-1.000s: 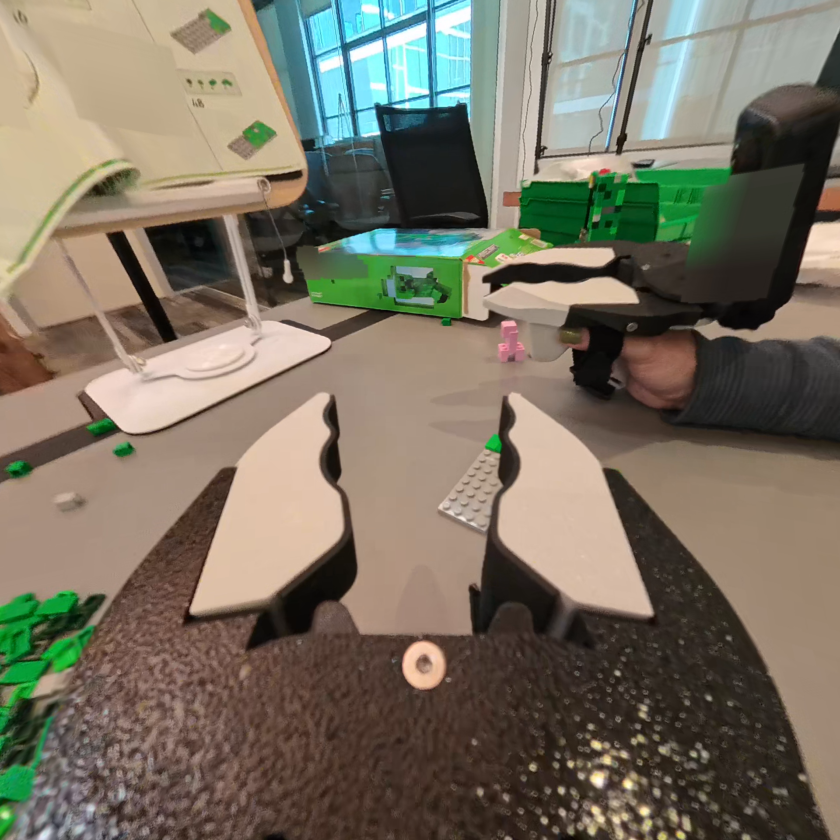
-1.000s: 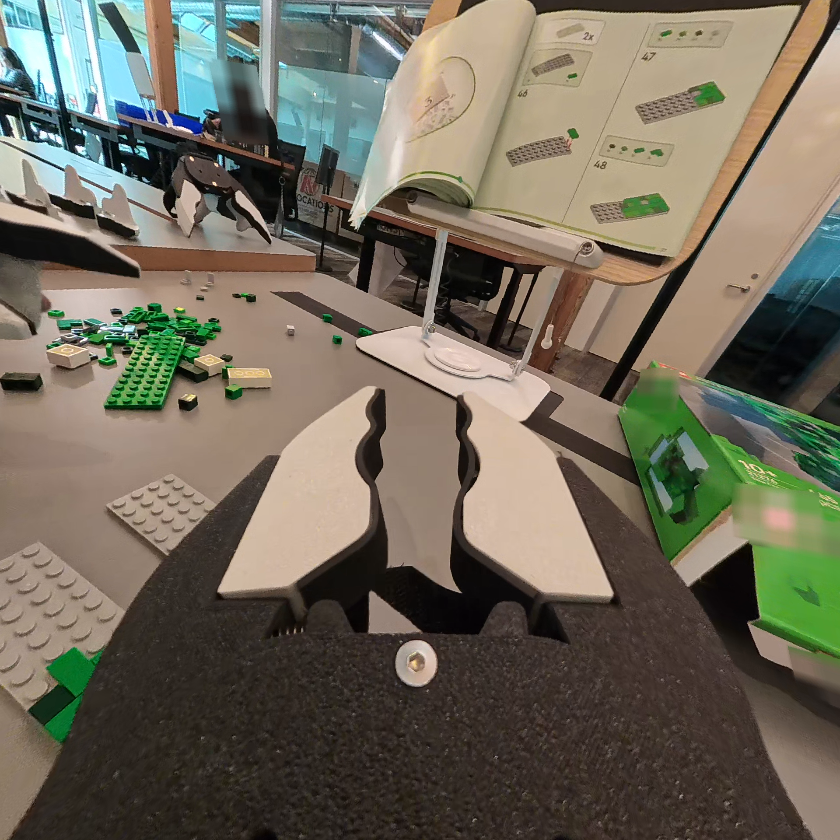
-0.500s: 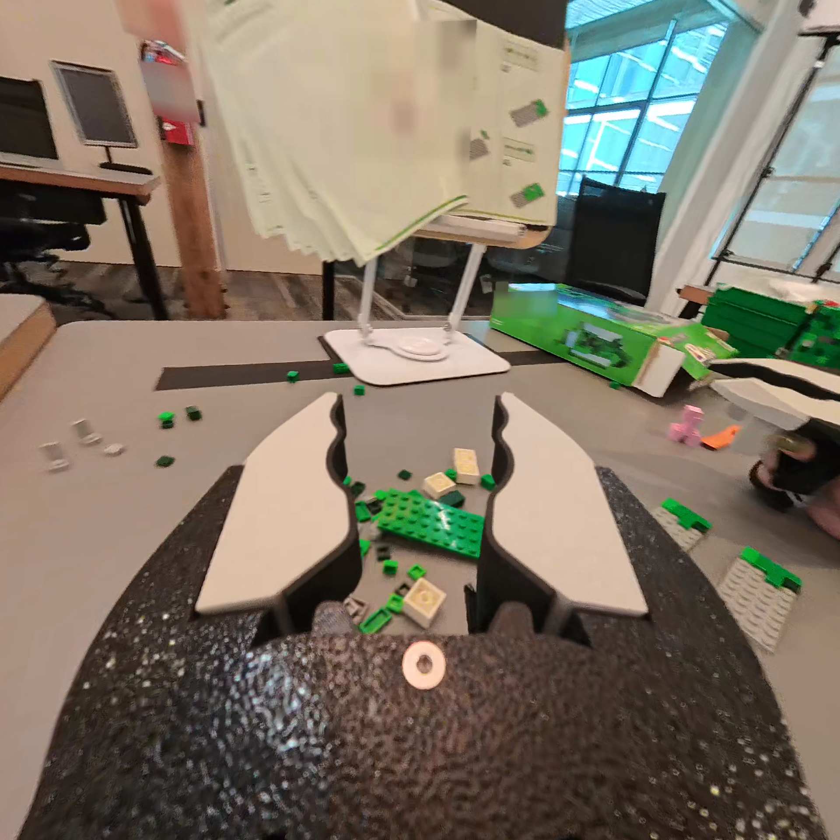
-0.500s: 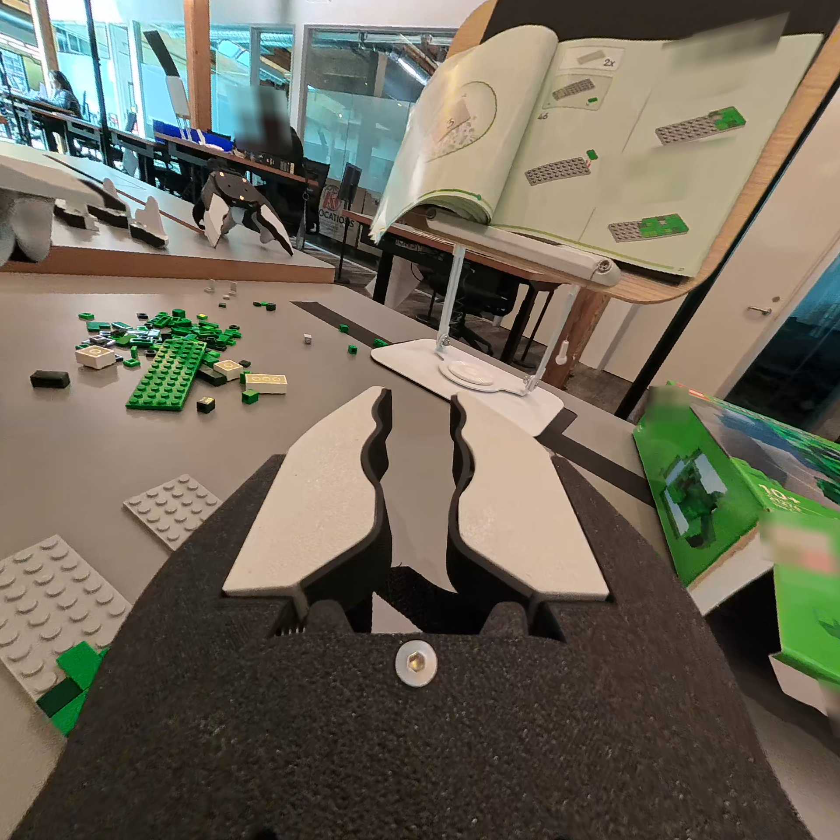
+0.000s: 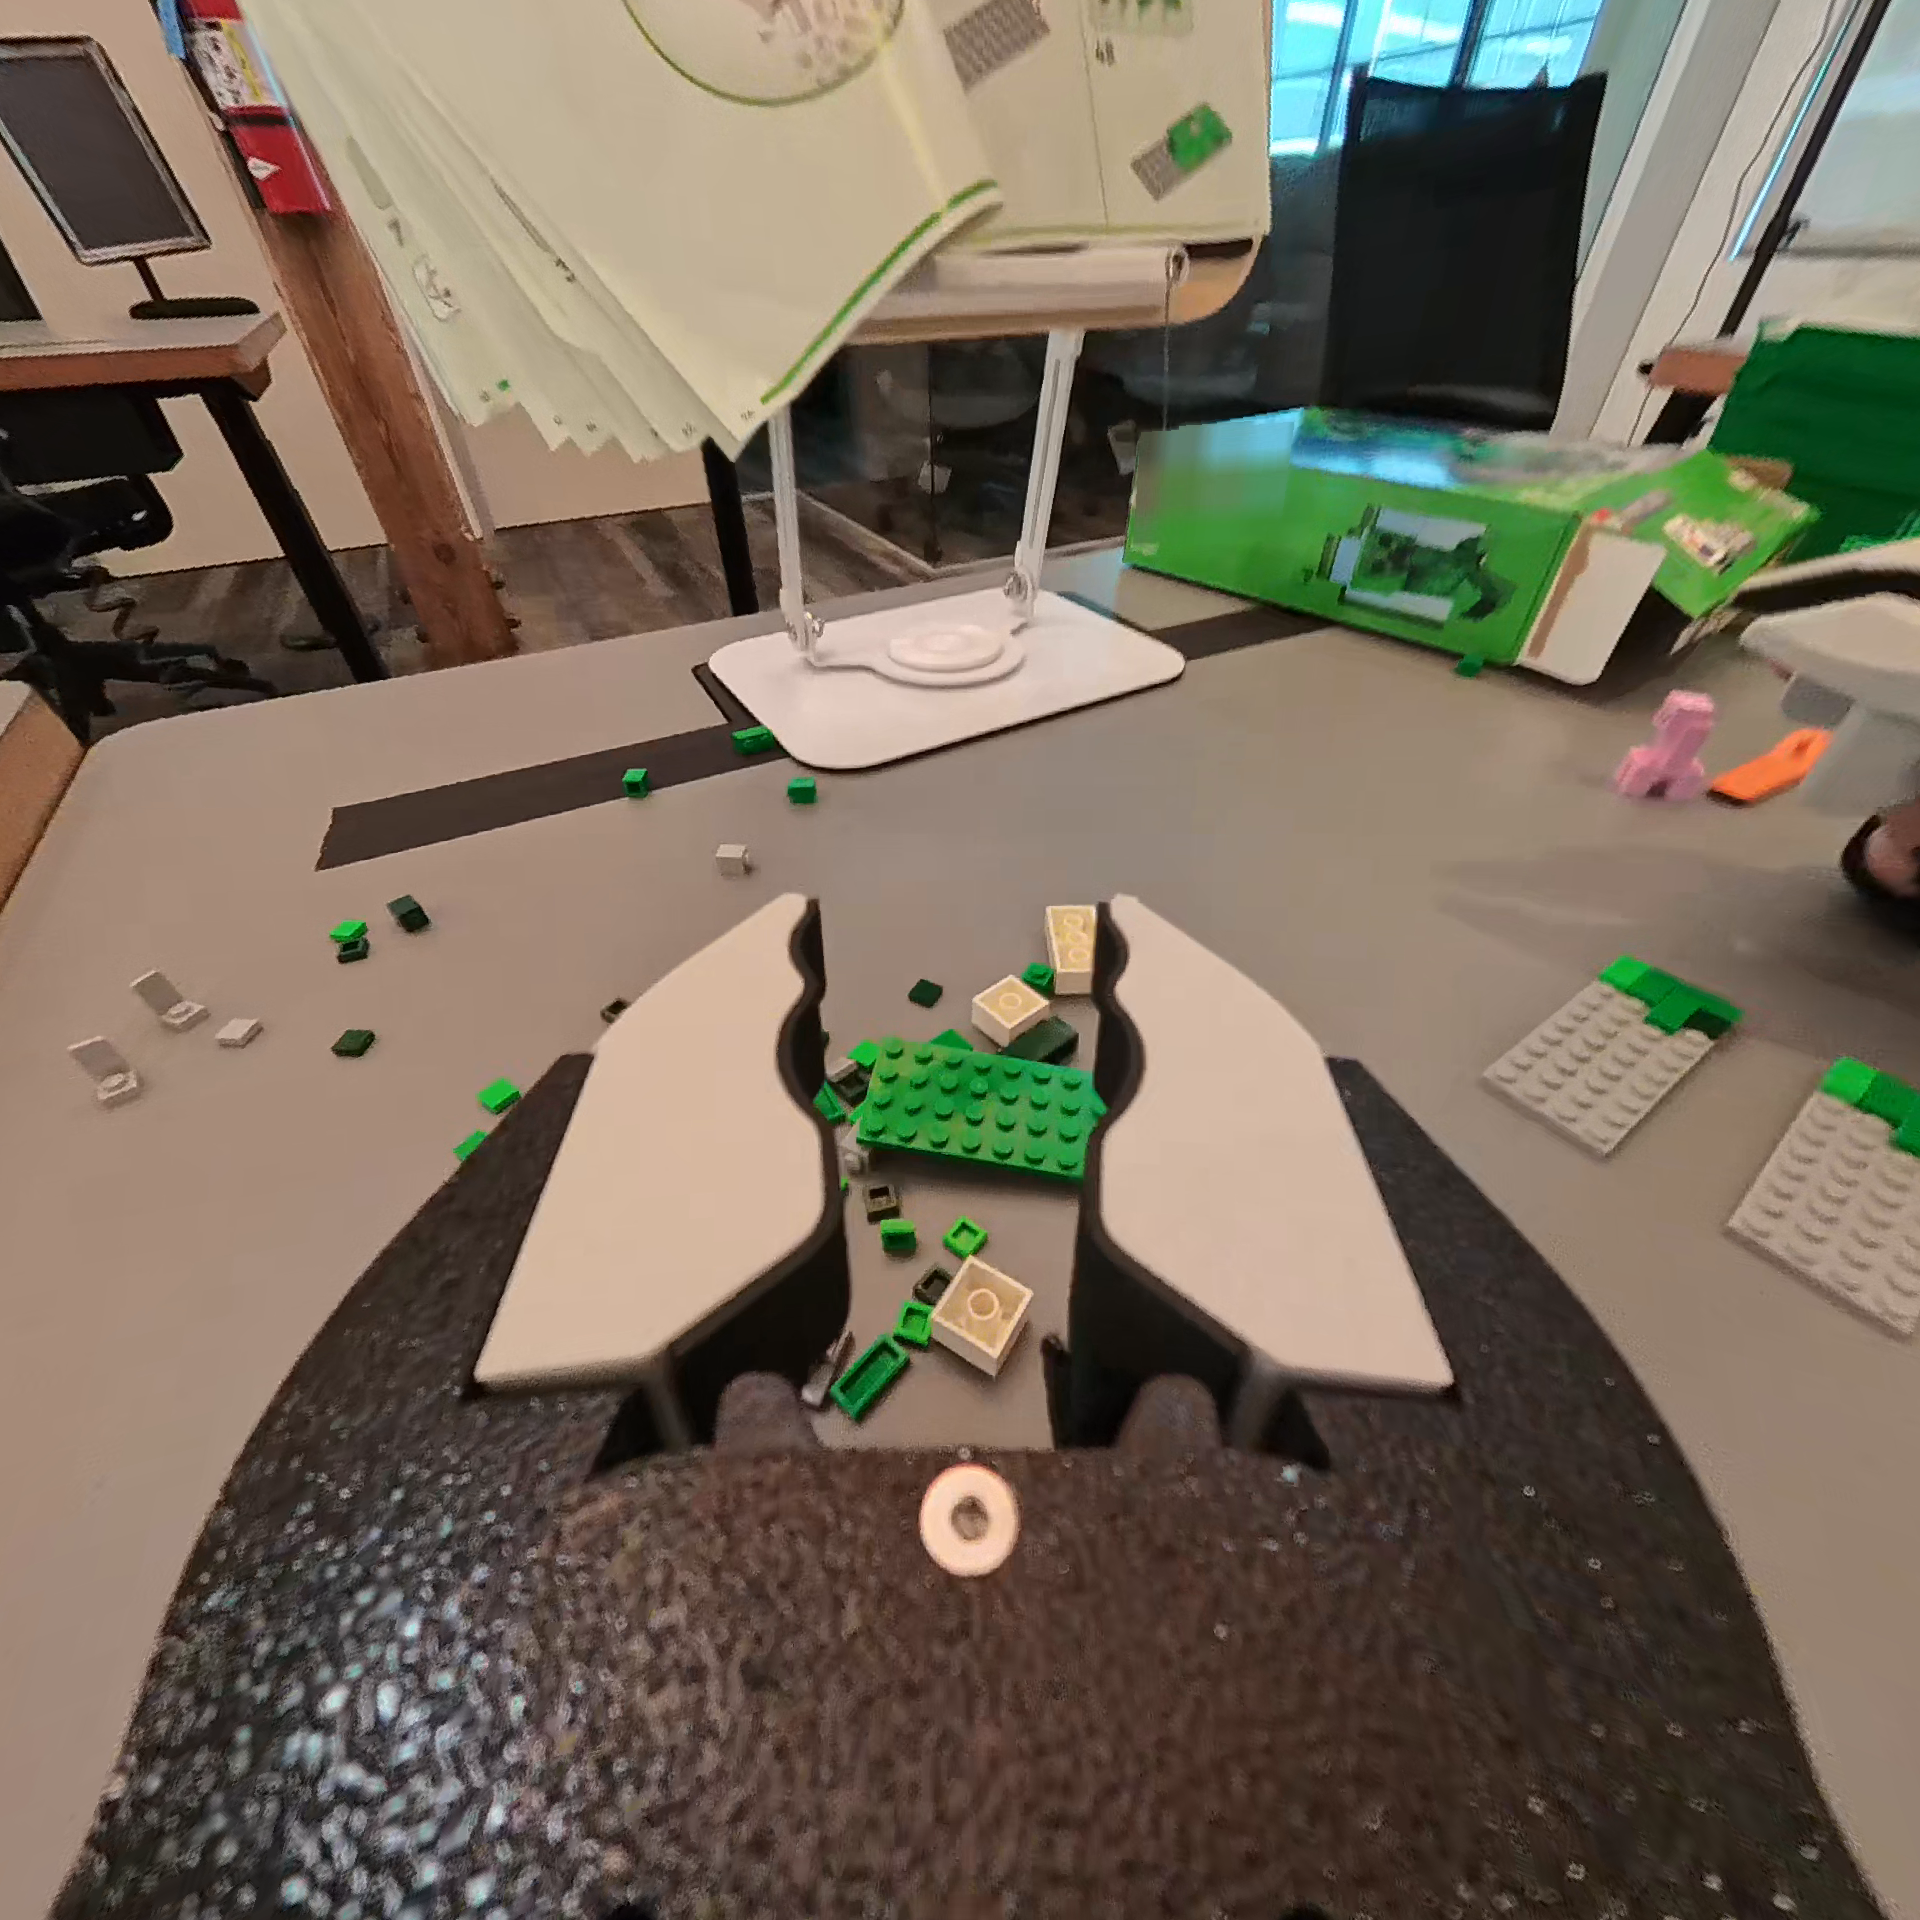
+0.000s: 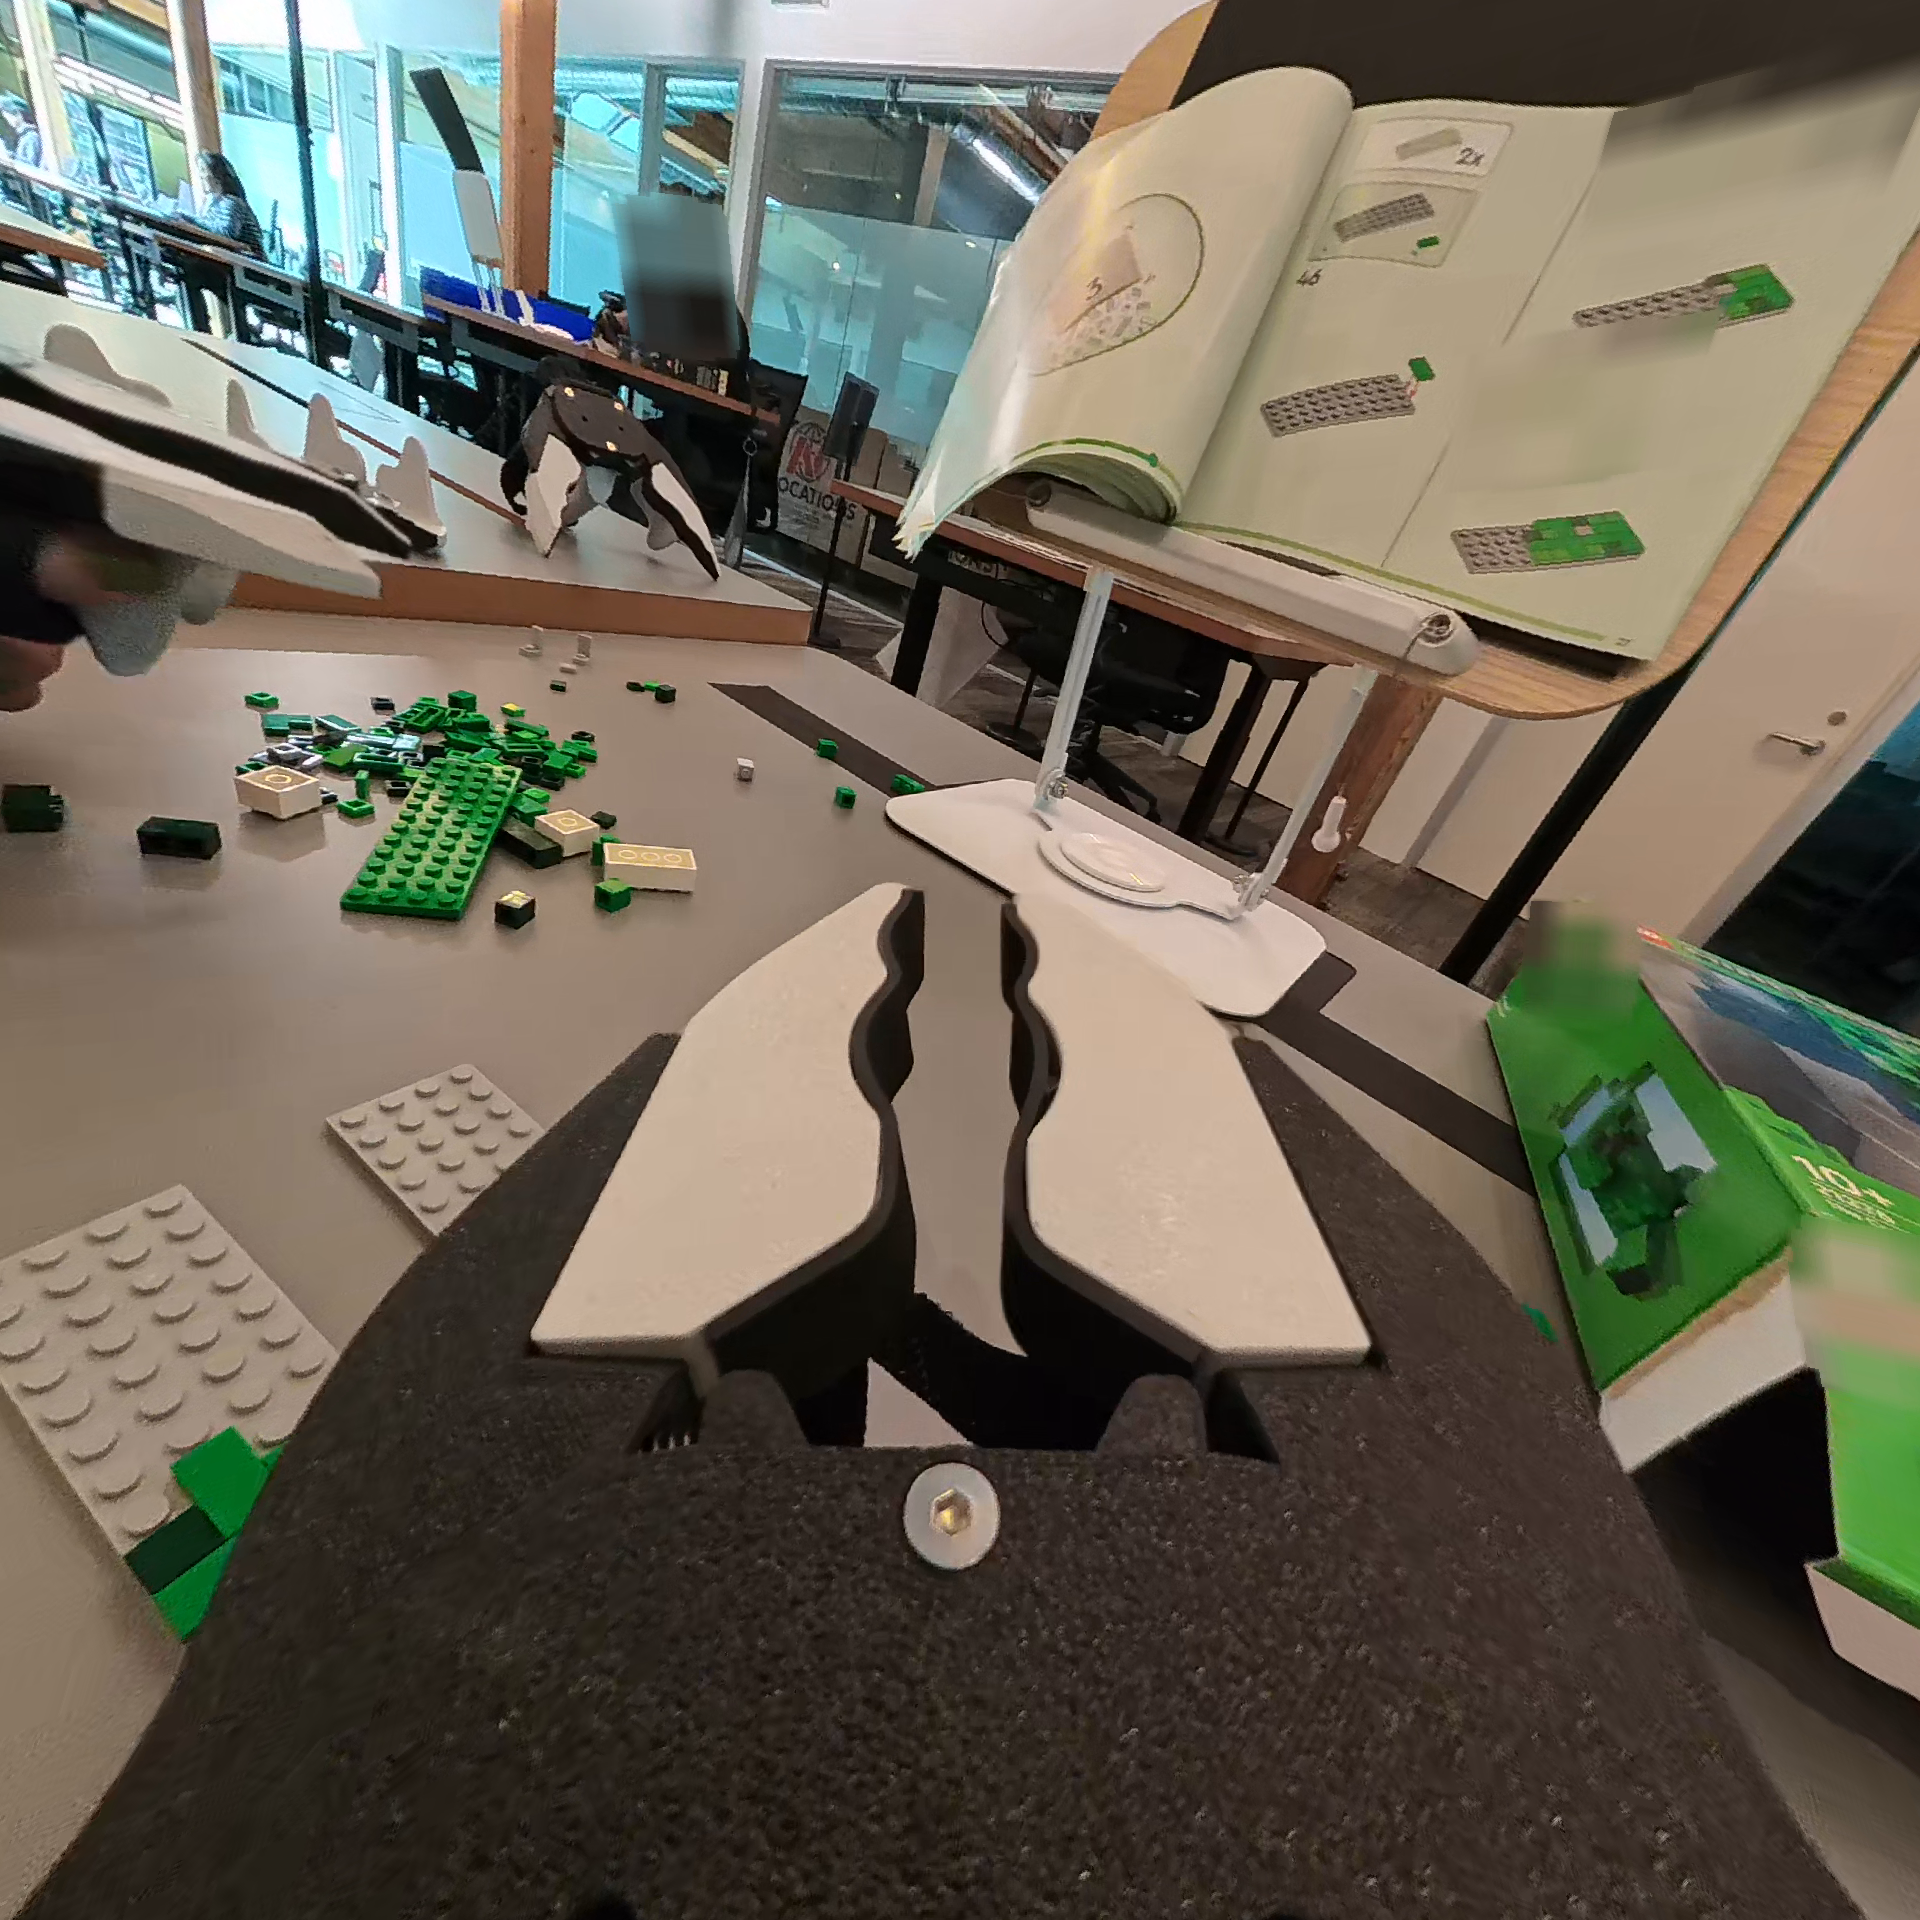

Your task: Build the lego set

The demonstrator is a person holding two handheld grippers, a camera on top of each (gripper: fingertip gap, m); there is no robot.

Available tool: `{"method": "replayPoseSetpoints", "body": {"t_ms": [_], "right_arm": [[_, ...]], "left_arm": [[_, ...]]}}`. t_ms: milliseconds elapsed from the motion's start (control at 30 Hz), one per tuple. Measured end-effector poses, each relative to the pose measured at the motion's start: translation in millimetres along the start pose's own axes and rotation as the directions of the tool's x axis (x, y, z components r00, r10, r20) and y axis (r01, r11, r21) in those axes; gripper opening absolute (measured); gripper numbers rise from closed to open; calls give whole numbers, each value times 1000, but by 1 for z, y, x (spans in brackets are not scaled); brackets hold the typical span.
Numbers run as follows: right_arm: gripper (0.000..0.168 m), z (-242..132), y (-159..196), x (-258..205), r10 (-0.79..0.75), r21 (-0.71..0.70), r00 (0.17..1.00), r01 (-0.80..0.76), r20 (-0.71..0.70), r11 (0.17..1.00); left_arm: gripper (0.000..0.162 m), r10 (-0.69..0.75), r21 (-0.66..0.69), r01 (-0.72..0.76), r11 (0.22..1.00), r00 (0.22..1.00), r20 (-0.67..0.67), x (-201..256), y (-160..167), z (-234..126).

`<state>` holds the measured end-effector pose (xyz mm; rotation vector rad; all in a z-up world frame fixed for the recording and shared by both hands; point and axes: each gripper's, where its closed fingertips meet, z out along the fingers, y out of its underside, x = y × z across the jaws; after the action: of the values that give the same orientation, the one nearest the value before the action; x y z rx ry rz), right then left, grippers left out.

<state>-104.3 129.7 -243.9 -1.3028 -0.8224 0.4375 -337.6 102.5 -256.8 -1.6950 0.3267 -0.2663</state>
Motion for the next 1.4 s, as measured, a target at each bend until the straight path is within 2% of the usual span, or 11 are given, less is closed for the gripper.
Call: {"method": "replayPoseSetpoints", "body": {"t_ms": [300, 567, 767, 833, 933, 1033, 1100, 1167, 1267, 1333, 1400], "right_arm": [[8, 0, 1, -3, -5, -7, 1000, 6, 21, 1000], [8, 1, 1, -4, -11, -7, 1000, 11, 25, 1000], [7, 1, 1, -4, -7, -5, 1000, 7, 27, 1000], [7, 1, 1, -4, -10, -5, 1000, 10, 29, 1000], [7, 1, 1, -5, -14, -6, 999, 14, 31, 1000], [7, 1, 0, -8, -22, -2, 999, 23, 49, 1000], [7, 3, -2, -24, -40, -2, 990, 40, 138, 999], [11, 10, -5, -61, -33, -51, 942, 53, 333, 997], [10, 31, -12, -122, -56, -123, 796, 162, 603, 979], [13, 55, -13, -151, -92, -145, 697, 274, 712, 951], [19, 83, -17, -171, -115, -141, 620, 348, 776, 927]], "left_arm": [[44, 30, -13, -29, 999, 998, 62, -15, 1, -5], [33, -13, -108, 37, 993, 978, 207, -71, 13, -33], [14, -115, -290, 112, 950, 993, 9, -66, 42, -43], [12, -51, -326, 33, 945, 997, -49, -62, 46, -47], [12, 11, -355, -114, 928, 960, -279, -30, 54, -53], [12, 57, -395, -215, 893, 925, -375, -11, 64, -53], [12, 123, -424, -265, 866, 935, -333, -18, 70, -51], [12, 216, -411, -271, 870, 961, -174, -46, 64, -47], [6, 233, -337, -194, 921, 969, 81, -91, 48, -53], [5, 193, -288, -149, 946, 972, 133, -104, 44, -59], [7, 135, -274, -104, 956, 986, 97, -104, 46, -62]]}}
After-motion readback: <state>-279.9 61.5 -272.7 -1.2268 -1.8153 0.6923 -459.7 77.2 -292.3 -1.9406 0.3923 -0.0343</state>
